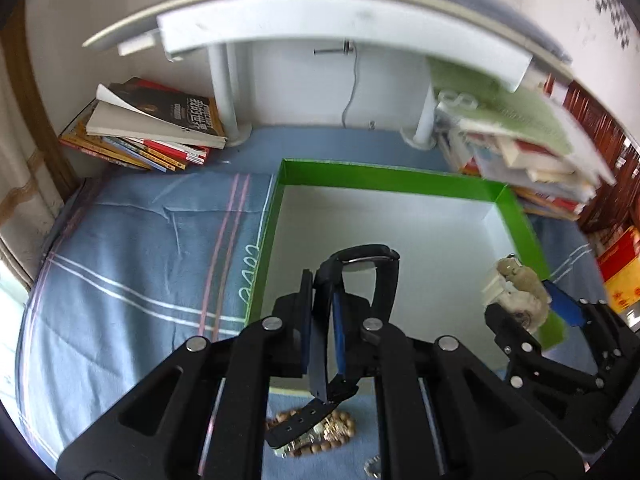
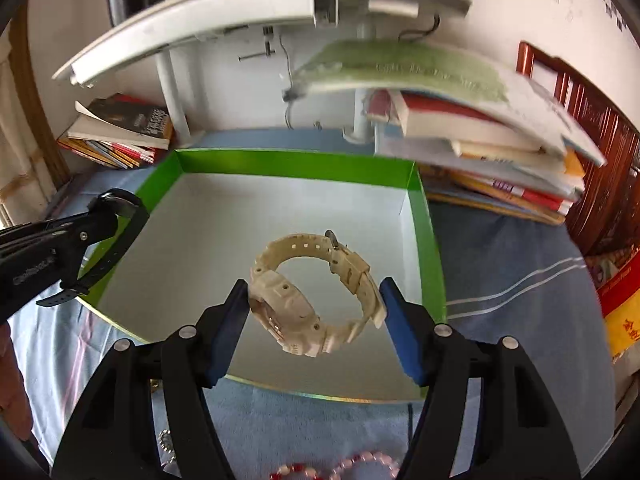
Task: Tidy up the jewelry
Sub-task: 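Carry both watches over the green box and open both tools to drop them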
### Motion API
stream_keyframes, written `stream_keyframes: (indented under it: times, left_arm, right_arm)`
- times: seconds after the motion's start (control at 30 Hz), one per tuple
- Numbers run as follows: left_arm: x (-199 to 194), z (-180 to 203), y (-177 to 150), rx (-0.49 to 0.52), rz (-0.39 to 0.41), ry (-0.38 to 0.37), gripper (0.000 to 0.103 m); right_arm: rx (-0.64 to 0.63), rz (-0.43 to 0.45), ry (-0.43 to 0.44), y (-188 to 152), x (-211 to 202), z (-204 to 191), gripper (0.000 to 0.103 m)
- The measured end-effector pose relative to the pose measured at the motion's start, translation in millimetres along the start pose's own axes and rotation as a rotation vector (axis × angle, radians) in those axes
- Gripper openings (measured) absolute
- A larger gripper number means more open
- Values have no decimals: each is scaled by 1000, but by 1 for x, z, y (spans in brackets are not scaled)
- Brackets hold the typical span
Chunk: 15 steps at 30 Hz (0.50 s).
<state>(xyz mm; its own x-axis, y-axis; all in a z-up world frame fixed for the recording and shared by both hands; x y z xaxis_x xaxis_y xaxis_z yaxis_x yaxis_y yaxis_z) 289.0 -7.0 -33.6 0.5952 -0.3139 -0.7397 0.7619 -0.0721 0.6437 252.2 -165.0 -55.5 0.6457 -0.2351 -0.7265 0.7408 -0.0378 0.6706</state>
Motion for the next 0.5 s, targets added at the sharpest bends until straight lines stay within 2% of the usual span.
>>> stream_keyframes:
  times: [0.03, 0.07, 0.1, 0.13, 0.2, 0.3, 0.5]
  left_arm:
    - [5, 1, 0, 9, -4, 7, 13]
    - [8, 2, 0, 13, -2, 12, 27]
    - [8, 2, -2, 16, 5, 19, 47]
    - [5, 3, -3, 22, 23, 30, 52]
    - [-3, 5, -6, 43, 49, 46, 54]
    - [-23, 1, -17, 32, 44, 34, 54]
    - [-64, -21, -70, -12, 59, 89, 58]
  right_arm:
    - [2, -1, -6, -1, 2, 0, 69]
    - [5, 9, -13, -1, 1, 2, 70]
    - [4, 18, -18, -2, -1, 3, 70]
    - [1, 34, -16, -3, -7, 6, 71]
    - [1, 62, -11, -4, -19, 12, 79]
    - [10, 101, -7, -15, -45, 28, 79]
    - [101, 70, 19, -66, -71, 71, 79]
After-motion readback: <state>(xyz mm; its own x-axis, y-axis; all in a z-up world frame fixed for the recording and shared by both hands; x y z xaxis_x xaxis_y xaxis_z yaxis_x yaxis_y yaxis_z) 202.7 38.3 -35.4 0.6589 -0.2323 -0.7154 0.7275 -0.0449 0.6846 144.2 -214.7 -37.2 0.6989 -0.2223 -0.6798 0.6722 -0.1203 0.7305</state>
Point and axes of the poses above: each gripper's, at about its wrist camera, not at the fingertips, and x roughly the way its jaws point, z to its right, y to its top, the point moved 2 cm from there along x, roughly the way its jaws point, and after that the axes turned 14 degrees about -y, right-handed, at the moved point
